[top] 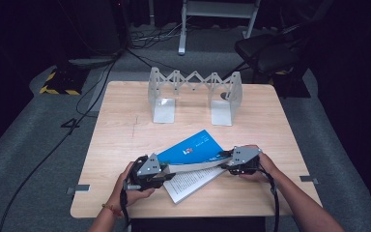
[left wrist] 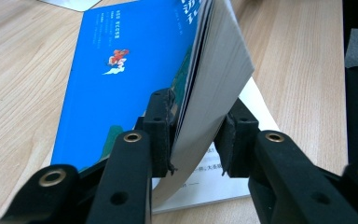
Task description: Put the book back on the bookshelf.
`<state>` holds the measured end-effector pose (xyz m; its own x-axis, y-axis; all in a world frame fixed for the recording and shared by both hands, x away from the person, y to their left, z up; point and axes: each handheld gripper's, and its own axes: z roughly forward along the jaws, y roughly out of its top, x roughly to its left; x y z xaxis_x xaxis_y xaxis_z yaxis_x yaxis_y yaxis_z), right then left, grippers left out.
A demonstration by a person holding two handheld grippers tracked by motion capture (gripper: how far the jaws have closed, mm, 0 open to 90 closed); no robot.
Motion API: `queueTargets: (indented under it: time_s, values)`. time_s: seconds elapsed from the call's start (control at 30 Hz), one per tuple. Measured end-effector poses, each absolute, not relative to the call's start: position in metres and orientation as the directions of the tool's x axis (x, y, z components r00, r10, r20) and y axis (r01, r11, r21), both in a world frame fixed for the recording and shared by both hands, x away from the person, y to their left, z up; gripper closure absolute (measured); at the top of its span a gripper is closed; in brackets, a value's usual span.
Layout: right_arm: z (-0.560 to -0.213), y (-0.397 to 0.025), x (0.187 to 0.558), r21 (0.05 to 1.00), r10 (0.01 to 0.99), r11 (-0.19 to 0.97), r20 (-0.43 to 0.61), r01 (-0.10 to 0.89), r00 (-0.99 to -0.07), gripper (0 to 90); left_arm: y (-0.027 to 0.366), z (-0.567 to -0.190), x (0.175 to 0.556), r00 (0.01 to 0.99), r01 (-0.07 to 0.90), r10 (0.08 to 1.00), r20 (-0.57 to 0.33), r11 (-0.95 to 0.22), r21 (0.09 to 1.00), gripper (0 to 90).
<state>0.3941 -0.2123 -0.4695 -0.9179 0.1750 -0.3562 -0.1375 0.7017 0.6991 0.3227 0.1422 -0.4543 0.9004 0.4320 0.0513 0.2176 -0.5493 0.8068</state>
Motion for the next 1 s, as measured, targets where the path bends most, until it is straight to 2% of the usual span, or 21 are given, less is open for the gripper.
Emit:
queueTargets:
  time_s: [0.07,0.13,0.23,0.3,0.47,0.67,0.9,1.0]
  values:
    - [-0.470,-0.212,0.392,0.700,0.179,0.699,-0.372,-0.148,-0.911,61.8,0.141,-0.455,0.319,0.886,0.220,0.457,0.072,-0.553,0.803,64.3]
    - [-0.469,-0.213,0.390,0.711,0.196,0.688,-0.376,-0.146,-0.906,63.0,0.141,-0.458,0.317,0.869,0.234,0.487,0.090,-0.563,0.793,54.9]
    - [-0.467,-0.213,0.386,0.708,0.198,0.690,-0.384,-0.150,-0.902,64.3,0.138,-0.464,0.315,0.845,0.231,0.514,0.145,-0.596,0.769,49.4]
    - [-0.466,-0.214,0.384,0.710,0.199,0.689,-0.380,-0.147,-0.904,65.1,0.137,-0.465,0.315,0.831,0.234,0.533,0.158,-0.594,0.769,48.8]
    - [-0.459,-0.220,0.376,0.727,0.212,0.673,-0.366,-0.137,-0.906,67.9,0.134,-0.461,0.323,0.816,0.223,0.551,0.176,-0.580,0.784,53.8]
    - [-0.453,-0.229,0.366,0.731,0.238,0.672,-0.367,-0.120,-0.899,70.5,0.126,-0.457,0.343,0.829,0.208,0.532,0.170,-0.577,0.790,53.7]
    - [-0.450,-0.243,0.354,0.729,0.302,0.680,-0.370,-0.073,-0.878,71.9,0.111,-0.452,0.366,0.860,0.200,0.488,0.150,-0.591,0.781,51.5]
    - [-0.449,-0.245,0.352,0.724,0.312,0.687,-0.371,-0.062,-0.875,71.7,0.114,-0.449,0.362,0.877,0.206,0.467,0.114,-0.580,0.788,46.4]
